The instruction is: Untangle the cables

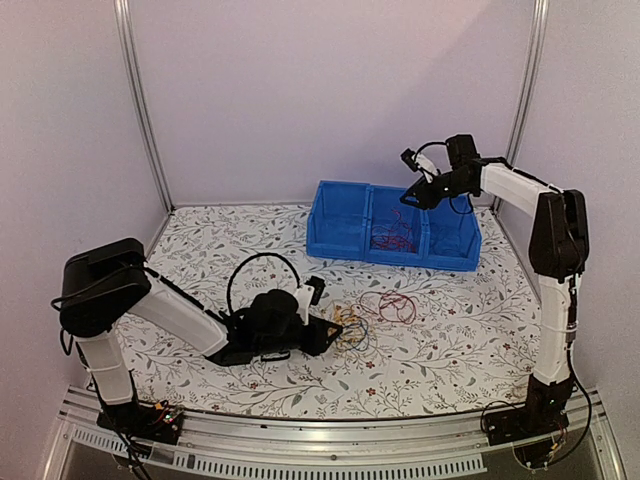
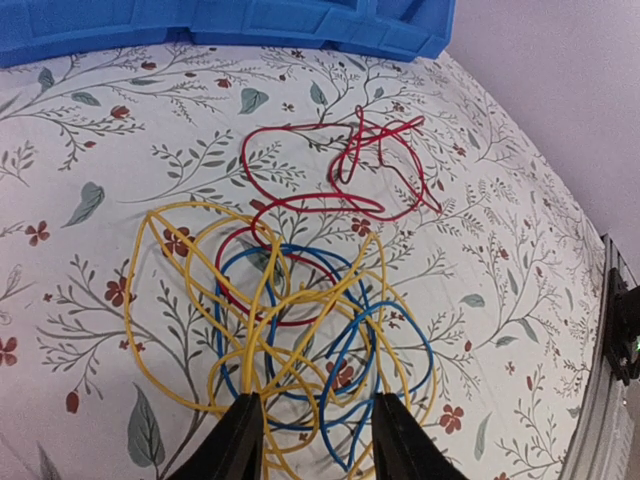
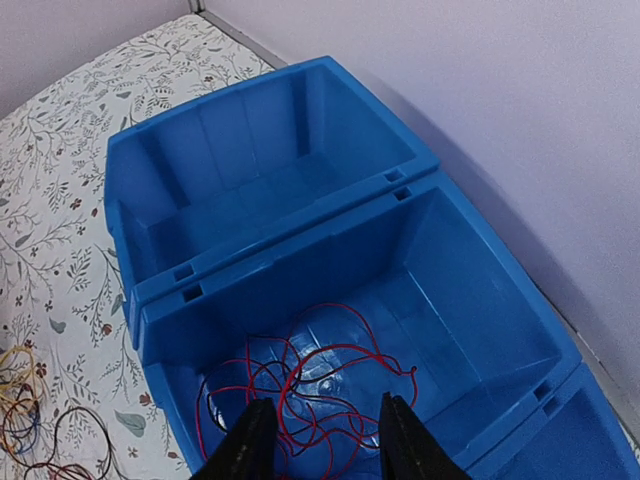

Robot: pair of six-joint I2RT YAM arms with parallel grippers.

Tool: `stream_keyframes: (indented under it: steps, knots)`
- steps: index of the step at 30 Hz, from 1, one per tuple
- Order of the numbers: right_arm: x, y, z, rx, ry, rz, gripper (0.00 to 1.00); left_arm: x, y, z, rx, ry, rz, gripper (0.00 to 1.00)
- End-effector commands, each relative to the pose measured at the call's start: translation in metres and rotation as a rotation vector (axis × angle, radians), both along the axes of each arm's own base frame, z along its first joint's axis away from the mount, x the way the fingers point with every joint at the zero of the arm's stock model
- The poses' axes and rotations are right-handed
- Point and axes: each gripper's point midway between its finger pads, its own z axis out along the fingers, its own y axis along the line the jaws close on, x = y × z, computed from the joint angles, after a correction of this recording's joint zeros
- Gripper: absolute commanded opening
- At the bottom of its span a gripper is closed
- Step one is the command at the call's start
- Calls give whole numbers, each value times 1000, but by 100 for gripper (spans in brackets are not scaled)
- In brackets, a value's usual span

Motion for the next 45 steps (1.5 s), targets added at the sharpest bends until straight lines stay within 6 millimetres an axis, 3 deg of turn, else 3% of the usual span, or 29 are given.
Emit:
stream_keyframes:
  steps: [1, 3, 4, 7, 9, 12, 15, 21, 24, 30, 39, 45]
  knots:
    - [-18, -2, -11, -13, 105, 28, 49, -4, -7, 20, -42, -29, -18, 37]
    - [-30, -2, -9, -13, 95, 54, 57, -4, -7, 26, -46, -53, -24, 37]
    - [-36, -4, 4, -7, 63, 49, 59, -3, -7, 30, -51, -66, -24, 37]
    - [-62, -7, 28, 24, 35, 51, 61, -3, -8, 39, -62, -99, -34, 38]
    - [-84, -5, 33, 48, 49, 81, 61, -6, -11, 48, -82, -124, -64, 38]
    - [-124, 1, 18, 48, 102, 142, 60, -21, -20, 71, -153, -181, -180, 40]
    - [-156, 3, -17, -12, 150, 171, 59, -36, -29, 92, -220, -245, -294, 41]
    - [-206, 10, -71, -76, 244, 233, 59, -31, -41, 92, -165, -228, -312, 44]
    - [-209, 7, -85, -101, 257, 214, 59, -29, -46, 91, -157, -214, -313, 45]
    - [-189, -11, -110, -215, 249, 101, 56, -32, -49, 94, -186, -203, -324, 45]
    - [-186, -11, -147, -248, 366, 83, 54, -31, -49, 86, -165, -179, -314, 46]
    - [-187, -15, -164, -273, 410, 67, 47, -30, -53, 86, -168, -181, -320, 47]
